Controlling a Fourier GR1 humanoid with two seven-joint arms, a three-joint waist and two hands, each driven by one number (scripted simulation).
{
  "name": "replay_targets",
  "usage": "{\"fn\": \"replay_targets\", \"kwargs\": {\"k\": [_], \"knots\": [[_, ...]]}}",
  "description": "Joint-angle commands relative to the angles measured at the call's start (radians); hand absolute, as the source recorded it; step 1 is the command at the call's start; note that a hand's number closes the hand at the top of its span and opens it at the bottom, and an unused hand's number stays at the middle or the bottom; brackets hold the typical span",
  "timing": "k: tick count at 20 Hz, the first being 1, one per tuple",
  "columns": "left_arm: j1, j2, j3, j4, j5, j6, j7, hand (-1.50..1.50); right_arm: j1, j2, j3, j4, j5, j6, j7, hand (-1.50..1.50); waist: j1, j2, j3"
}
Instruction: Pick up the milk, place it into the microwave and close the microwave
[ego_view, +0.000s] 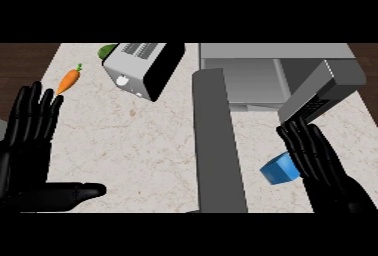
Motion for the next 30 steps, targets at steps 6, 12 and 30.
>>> {"fn": "replay_targets", "kwargs": {"k": [6, 12, 30], "knots": [[0.209, -0.046, -0.036, -0.062, 0.006, -0.053, -0.09, -1.5, 0.276, 0.026, 0.251, -0.147, 0.108, -0.022, -0.049, -1.5, -0.002, -0.002, -0.001], [0.293, -0.035, -0.022, -0.115, 0.056, -0.111, -0.103, -1.5, 0.229, 0.004, 0.097, -0.087, 0.16, -0.071, -0.109, -1.5, 0.004, -0.001, -0.001], [0.443, -0.068, -0.041, -0.187, 0.014, -0.149, -0.169, -1.5, 0.138, 0.026, -0.07, 0.312, 0.214, -0.179, -0.384, -1.5, 0.005, 0.0, -0.001]]}}
